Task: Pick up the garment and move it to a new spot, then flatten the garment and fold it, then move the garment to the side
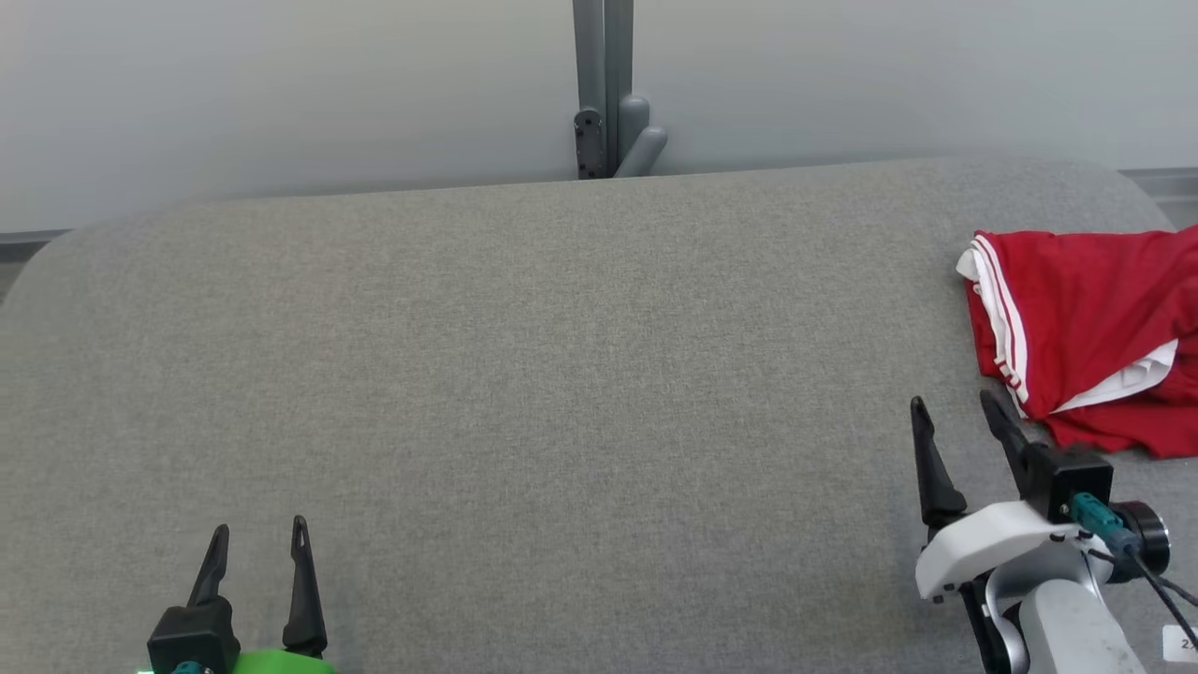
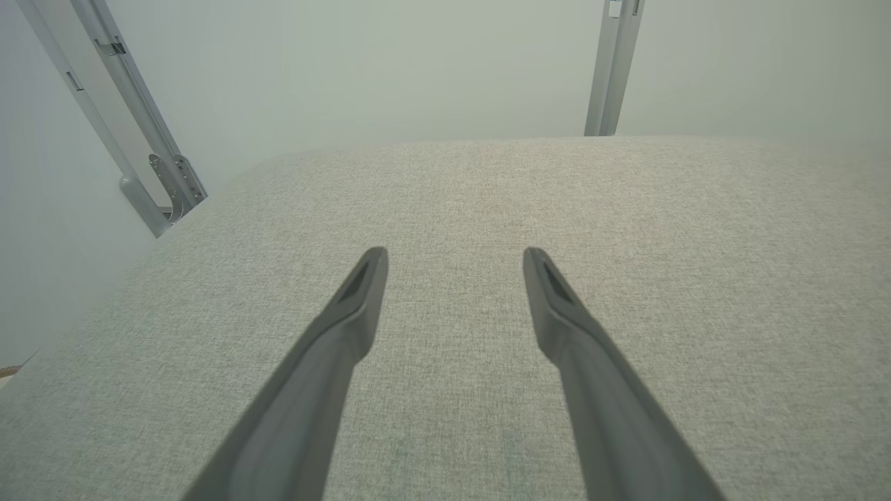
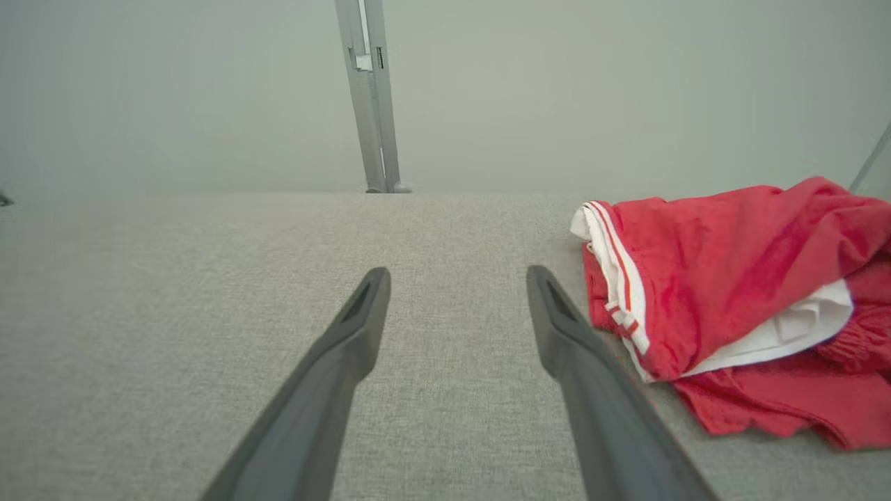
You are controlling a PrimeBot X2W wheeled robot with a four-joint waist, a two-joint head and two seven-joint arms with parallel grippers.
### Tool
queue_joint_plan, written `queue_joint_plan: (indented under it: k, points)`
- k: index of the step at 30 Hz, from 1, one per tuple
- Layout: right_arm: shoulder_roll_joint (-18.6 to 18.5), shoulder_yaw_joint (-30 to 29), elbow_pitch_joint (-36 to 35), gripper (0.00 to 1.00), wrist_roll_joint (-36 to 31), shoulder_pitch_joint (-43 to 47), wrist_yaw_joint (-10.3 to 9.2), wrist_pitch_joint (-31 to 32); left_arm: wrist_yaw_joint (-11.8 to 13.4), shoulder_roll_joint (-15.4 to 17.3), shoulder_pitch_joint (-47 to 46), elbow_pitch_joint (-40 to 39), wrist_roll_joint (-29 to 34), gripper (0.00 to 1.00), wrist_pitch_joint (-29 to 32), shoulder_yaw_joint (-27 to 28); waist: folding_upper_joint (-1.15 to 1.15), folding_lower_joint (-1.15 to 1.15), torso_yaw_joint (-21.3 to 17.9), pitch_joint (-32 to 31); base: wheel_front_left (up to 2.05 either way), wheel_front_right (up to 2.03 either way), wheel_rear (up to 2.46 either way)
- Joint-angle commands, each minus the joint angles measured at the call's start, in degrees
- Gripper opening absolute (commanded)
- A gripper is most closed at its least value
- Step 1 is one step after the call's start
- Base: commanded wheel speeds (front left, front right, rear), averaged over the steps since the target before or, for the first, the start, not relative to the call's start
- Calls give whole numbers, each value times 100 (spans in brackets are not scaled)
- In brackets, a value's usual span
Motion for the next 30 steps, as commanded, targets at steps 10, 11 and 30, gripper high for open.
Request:
queue_joint_plan:
  k: [10, 11, 30]
  points:
    - [123, 272, -263, 100, 158, 523, -7, -23, 15, 2, 138, 43, -66, 100, 2, 76, 57, 0, 131, -343, 0, 0, 0]
    - [129, 318, -247, 100, 120, 573, -7, -23, 31, 2, 151, 52, -115, 100, 2, 44, 57, 0, 128, -369, 0, 0, 0]
    - [137, 247, -251, 100, 19, 755, -7, -25, -84, 3, 224, 134, -256, 100, 2, -60, 57, 0, 65, -456, 0, 0, 0]
